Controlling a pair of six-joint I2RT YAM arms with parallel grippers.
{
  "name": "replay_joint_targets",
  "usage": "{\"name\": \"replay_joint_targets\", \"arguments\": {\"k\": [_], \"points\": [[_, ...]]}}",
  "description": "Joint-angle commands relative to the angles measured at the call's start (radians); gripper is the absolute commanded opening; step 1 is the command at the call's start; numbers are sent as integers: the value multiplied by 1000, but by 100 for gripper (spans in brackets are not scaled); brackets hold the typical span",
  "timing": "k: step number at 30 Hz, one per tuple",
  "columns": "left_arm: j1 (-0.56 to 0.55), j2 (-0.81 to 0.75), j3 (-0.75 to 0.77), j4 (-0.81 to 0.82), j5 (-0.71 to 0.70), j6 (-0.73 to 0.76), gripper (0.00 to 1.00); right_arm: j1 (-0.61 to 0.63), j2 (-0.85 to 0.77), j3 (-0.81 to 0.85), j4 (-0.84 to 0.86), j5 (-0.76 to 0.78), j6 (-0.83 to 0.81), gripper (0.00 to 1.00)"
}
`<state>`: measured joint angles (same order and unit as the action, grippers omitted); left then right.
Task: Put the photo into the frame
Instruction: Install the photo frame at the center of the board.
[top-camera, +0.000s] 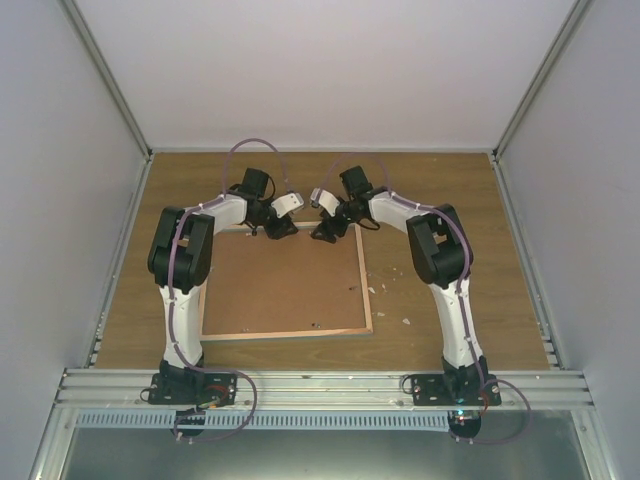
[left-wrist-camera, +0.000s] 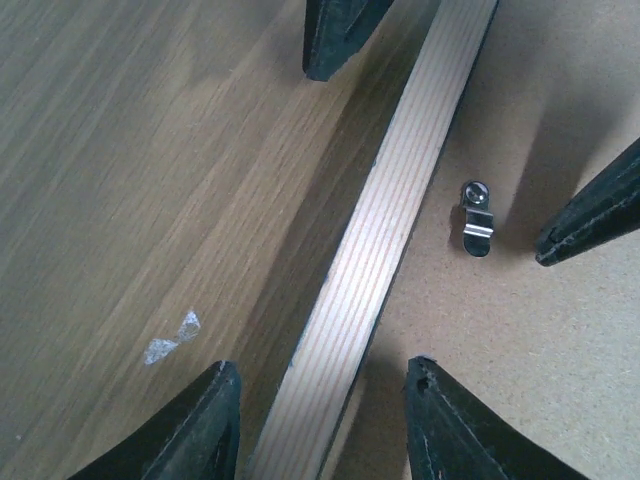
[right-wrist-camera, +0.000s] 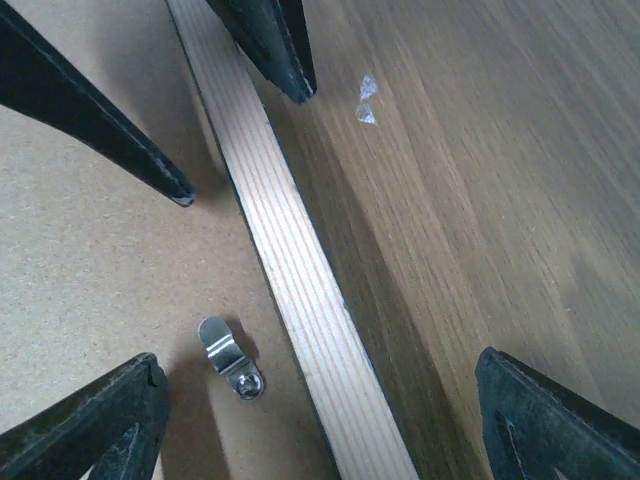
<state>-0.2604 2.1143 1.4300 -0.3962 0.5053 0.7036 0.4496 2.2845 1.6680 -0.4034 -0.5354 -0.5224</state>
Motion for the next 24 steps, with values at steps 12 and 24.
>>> {"name": "replay_joint_targets", "arguments": {"k": [12, 24], "points": [[-3, -7, -63, 42, -28, 26, 41, 5, 95, 74, -84, 10, 61, 71], [-7, -13, -74, 52, -38, 40, 39, -10, 154, 169, -249, 30, 148, 51]]}}
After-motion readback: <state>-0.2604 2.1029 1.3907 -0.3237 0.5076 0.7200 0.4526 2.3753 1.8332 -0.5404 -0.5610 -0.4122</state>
